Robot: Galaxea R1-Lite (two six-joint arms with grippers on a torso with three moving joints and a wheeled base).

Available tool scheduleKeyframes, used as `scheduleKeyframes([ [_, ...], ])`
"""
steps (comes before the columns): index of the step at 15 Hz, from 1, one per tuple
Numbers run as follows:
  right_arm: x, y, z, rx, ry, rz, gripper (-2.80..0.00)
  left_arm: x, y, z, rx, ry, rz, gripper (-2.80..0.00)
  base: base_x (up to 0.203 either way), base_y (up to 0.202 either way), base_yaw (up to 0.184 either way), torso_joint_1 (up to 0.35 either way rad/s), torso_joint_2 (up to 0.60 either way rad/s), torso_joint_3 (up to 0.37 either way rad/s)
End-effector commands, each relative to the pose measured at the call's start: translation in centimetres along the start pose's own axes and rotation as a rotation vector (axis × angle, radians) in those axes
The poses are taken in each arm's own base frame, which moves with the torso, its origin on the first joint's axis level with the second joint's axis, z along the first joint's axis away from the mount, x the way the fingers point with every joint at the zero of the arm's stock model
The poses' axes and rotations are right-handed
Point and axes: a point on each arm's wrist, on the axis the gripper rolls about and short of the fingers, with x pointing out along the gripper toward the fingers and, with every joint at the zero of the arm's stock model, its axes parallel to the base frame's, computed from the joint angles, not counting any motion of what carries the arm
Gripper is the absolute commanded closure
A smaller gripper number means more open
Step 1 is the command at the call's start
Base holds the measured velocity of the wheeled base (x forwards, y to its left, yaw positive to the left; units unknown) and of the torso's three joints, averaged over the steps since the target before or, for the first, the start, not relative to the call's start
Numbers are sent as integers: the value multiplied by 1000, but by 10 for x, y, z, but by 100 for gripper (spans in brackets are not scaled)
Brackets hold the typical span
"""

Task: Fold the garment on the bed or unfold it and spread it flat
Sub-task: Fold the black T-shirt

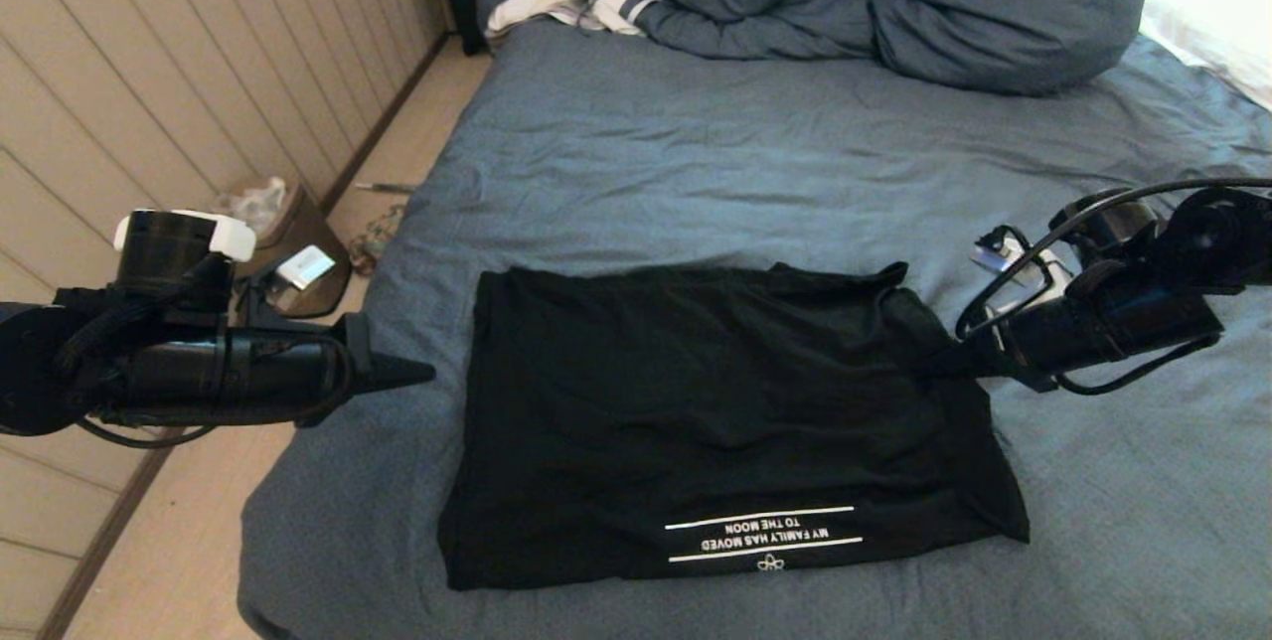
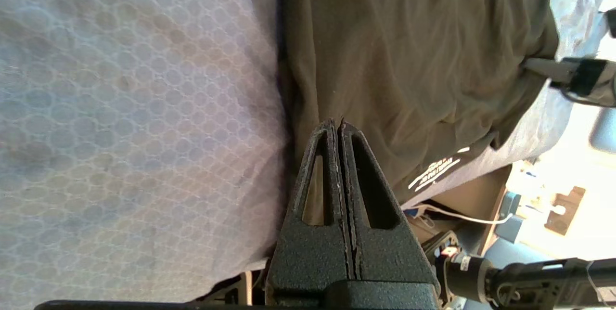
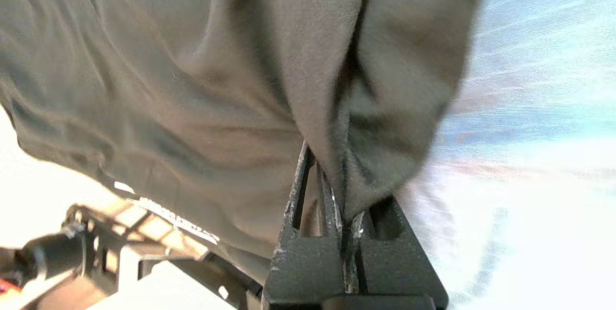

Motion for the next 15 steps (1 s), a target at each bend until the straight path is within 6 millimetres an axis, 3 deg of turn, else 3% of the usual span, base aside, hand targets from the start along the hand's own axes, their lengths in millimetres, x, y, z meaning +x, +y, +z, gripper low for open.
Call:
scheduleKeyframes([
  [1,-18,-4,2,1,-49,-19,0,0,0,-1,-5,3,-4,0,0,0,0,0,0,0],
  [10,-67,-61,-15,57,-116,-143,0,-8,-4,-2,3,-9,-19,0,0,0,0,0,0,0],
  [15,-111,-82,-18,84,-152,-219,0,-7,-3,-3,0,1,-31,0,0,0,0,0,0,0],
])
